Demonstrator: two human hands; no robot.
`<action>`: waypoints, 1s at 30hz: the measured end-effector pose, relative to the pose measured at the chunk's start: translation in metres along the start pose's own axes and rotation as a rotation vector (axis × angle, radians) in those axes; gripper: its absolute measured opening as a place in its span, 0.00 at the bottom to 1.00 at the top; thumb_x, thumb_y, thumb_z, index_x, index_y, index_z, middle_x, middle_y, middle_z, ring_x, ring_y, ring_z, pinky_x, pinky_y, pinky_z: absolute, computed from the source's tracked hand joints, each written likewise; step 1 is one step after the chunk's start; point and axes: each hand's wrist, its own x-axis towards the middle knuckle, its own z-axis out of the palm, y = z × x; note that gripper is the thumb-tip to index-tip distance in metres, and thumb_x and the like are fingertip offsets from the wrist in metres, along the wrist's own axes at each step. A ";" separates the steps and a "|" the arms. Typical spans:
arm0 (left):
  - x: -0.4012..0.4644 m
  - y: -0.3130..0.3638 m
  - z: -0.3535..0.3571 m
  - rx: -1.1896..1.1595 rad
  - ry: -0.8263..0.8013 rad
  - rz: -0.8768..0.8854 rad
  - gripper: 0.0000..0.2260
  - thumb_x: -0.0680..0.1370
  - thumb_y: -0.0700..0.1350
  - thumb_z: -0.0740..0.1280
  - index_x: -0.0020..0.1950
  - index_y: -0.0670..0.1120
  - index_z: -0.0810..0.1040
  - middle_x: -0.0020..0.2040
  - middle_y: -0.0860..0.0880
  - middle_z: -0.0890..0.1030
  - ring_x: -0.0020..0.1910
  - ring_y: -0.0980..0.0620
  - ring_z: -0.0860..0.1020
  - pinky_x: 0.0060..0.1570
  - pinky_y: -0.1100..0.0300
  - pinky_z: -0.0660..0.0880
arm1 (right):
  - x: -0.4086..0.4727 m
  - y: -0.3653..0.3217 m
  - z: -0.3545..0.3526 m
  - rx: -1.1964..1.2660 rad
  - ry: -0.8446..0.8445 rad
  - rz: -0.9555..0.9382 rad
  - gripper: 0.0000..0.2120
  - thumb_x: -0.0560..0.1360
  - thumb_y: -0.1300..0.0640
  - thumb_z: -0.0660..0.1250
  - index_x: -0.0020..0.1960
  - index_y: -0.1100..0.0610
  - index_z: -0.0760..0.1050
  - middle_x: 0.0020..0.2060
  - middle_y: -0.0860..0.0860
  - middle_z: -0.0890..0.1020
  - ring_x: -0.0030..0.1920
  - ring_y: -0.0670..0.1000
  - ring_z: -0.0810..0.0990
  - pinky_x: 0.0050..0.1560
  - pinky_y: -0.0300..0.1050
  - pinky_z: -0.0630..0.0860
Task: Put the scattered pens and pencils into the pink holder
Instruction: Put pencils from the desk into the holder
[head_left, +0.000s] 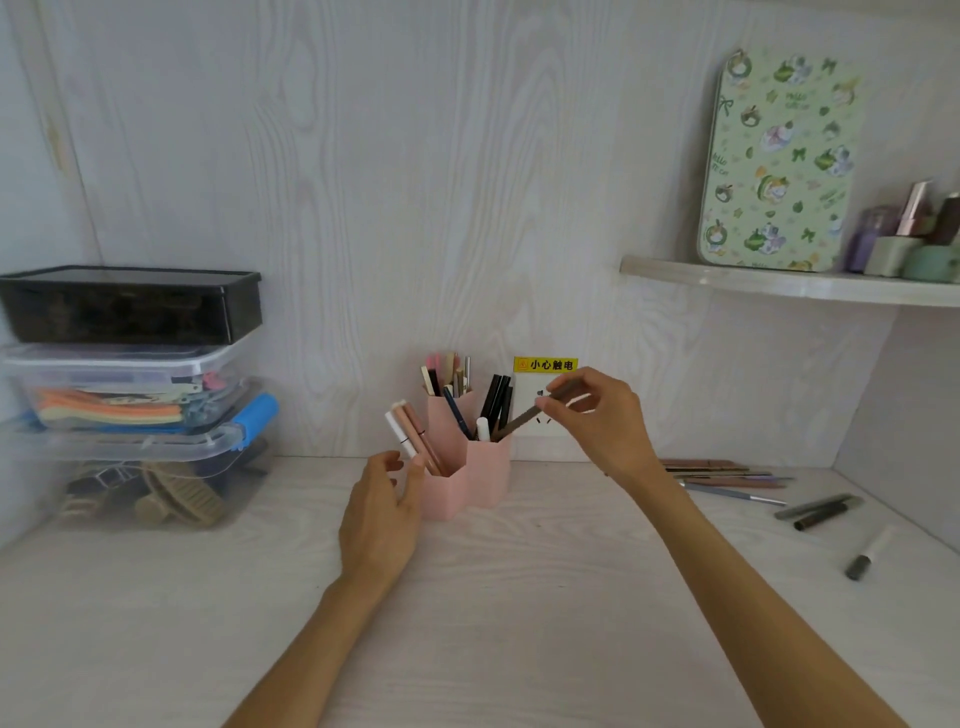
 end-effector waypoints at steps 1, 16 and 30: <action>-0.001 0.000 -0.002 0.010 0.020 0.016 0.18 0.79 0.57 0.57 0.63 0.48 0.69 0.60 0.50 0.77 0.54 0.49 0.76 0.48 0.55 0.73 | 0.003 0.000 0.008 -0.031 -0.011 -0.018 0.05 0.70 0.54 0.73 0.44 0.53 0.79 0.37 0.46 0.83 0.39 0.50 0.81 0.46 0.48 0.79; -0.007 -0.003 -0.007 0.093 0.067 0.135 0.09 0.76 0.58 0.62 0.46 0.54 0.72 0.43 0.56 0.77 0.38 0.56 0.75 0.33 0.59 0.65 | -0.008 0.013 0.055 -0.587 -0.176 -0.218 0.21 0.82 0.49 0.48 0.74 0.47 0.58 0.57 0.55 0.72 0.54 0.56 0.71 0.52 0.52 0.72; -0.031 0.091 0.093 0.198 -0.403 0.489 0.13 0.79 0.47 0.60 0.63 0.52 0.74 0.61 0.53 0.77 0.59 0.53 0.75 0.54 0.57 0.72 | -0.072 0.129 -0.140 -0.804 0.055 0.675 0.27 0.79 0.46 0.53 0.74 0.57 0.55 0.74 0.62 0.55 0.74 0.64 0.51 0.72 0.59 0.53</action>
